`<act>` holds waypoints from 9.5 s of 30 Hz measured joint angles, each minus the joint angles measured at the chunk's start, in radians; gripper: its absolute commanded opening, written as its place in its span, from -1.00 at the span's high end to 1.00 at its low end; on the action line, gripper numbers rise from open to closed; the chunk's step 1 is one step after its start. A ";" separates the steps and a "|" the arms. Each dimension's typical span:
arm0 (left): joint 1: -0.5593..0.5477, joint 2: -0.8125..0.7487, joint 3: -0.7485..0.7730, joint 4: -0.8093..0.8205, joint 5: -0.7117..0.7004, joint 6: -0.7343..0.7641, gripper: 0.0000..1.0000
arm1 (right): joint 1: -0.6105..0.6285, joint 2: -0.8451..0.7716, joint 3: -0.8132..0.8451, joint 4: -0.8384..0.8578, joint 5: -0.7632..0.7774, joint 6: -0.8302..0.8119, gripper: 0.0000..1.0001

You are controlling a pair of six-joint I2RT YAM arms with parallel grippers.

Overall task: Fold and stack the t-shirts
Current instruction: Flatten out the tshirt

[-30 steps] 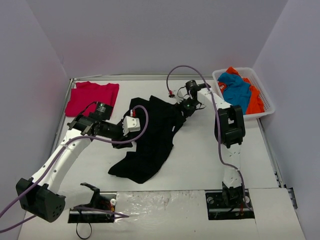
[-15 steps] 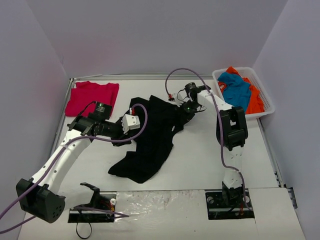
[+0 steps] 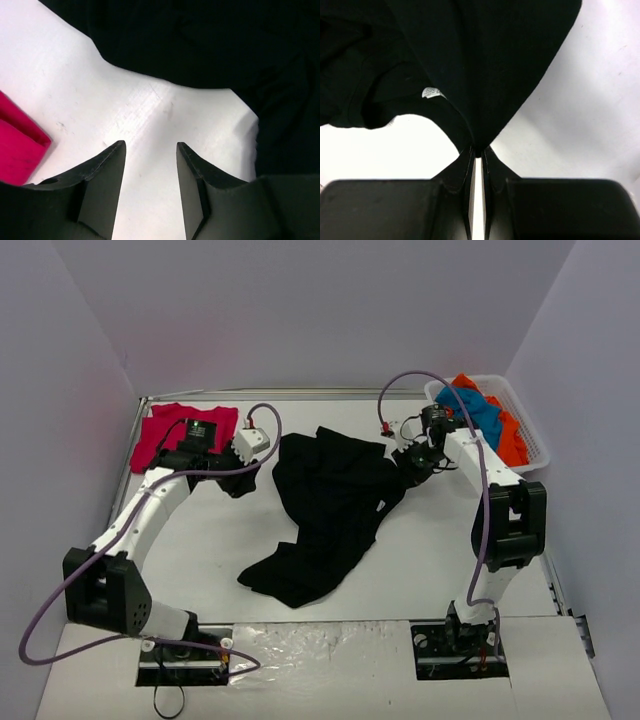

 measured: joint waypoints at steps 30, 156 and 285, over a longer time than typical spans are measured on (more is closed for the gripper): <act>0.053 0.972 0.791 0.116 0.046 -0.424 -0.21 | 0.113 0.198 -0.065 0.089 0.077 0.033 1.00; 0.329 0.316 -0.183 -0.552 -0.099 0.367 0.13 | -0.002 -0.030 -0.164 0.148 0.071 0.069 1.00; 0.441 -0.563 0.487 -0.192 -0.211 -0.315 0.95 | -0.261 -0.727 0.494 0.087 0.213 0.335 1.00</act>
